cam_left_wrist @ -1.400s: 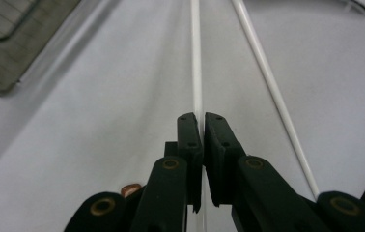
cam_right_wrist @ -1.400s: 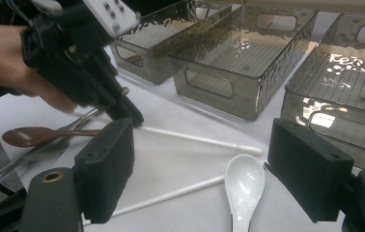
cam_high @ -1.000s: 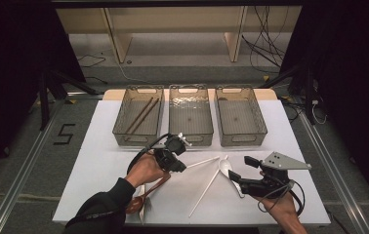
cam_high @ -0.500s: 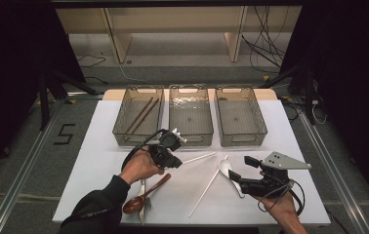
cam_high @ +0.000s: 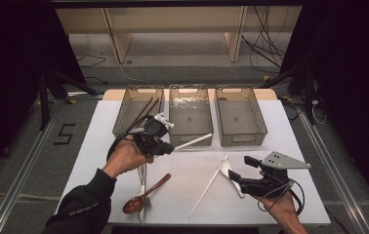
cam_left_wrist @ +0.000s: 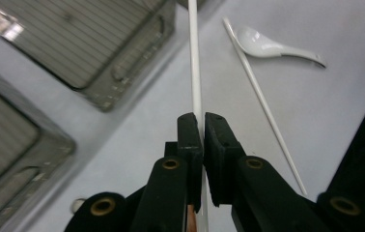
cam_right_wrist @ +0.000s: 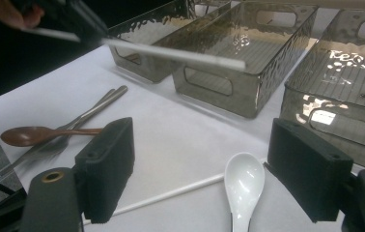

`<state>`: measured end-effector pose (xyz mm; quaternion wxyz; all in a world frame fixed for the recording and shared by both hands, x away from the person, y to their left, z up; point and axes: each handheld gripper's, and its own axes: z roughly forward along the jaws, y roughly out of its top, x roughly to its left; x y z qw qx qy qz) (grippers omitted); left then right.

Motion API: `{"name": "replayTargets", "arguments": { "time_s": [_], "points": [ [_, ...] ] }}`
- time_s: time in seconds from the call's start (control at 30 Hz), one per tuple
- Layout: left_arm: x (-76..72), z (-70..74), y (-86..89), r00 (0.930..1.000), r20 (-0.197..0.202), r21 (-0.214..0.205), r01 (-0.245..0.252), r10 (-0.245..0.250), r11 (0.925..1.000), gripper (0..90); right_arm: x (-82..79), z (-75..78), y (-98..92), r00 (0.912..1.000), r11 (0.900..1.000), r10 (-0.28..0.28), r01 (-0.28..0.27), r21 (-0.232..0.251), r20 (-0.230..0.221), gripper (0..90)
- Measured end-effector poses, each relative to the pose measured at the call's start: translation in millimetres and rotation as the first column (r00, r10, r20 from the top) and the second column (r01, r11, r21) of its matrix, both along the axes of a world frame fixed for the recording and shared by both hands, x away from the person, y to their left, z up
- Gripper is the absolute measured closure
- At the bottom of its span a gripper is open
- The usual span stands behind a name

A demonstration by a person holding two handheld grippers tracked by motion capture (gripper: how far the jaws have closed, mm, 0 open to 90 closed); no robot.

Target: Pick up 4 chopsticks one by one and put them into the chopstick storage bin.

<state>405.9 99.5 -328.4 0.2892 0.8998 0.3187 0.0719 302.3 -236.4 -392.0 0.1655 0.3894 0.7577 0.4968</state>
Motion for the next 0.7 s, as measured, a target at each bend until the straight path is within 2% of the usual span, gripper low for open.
{"name": "replayTargets", "arguments": {
  "time_s": [0.1,0.17,0.27,0.33,0.37,0.53,0.57,0.7],
  "points": [
    [10.2,10.1,14.4,0.9981,0.023,-0.015,-0.057,0.057,0.9983,85.6,0.0,0.2,0.0,1.0,1.0,0.0,0.0,0.0,0.002,25.8],
    [19.4,14.2,25.2,0.9959,0.02,-0.023,-0.087,0.088,0.9959,85.6,0.2,0.1,-0.3,1.0,1.0,0.001,-0.001,0.002,0.002,25.8],
    [34.8,19.5,42.0,0.9874,0.034,-0.03,-0.154,0.155,0.9877,85.6,0.2,0.2,-0.2,1.0,1.0,0.001,-0.001,0.001,0.002,25.8],
    [46.6,21.6,53.1,0.9816,0.025,-0.028,-0.188,0.189,0.9817,85.6,0.1,0.4,0.0,1.0,1.0,0.001,-0.001,0.002,0.001,25.8],
    [52.4,21.7,58.1,0.9761,0.033,-0.03,-0.214,0.215,0.9764,85.6,0.2,0.4,0.0,1.0,1.0,0.0,0.0,0.001,0.001,25.8],
    [79.0,18.7,81.0,0.9529,0.012,-0.032,-0.303,0.303,0.9526,85.6,0.5,0.4,-0.4,1.0,1.0,0.002,-0.002,0.002,0.003,25.8],
    [83.5,17.3,84.6,0.9459,0.01,-0.04,-0.324,0.324,0.9453,85.6,0.6,0.3,-0.5,1.0,1.0,0.001,-0.001,0.002,0.002,25.8],
    [99.7,12.3,97.2,0.9273,-0.008,-0.048,-0.374,0.374,0.9261,85.6,0.5,0.6,-0.9,1.0,1.0,0.001,-0.001,0.006,0.001,25.8]
  ]
}}
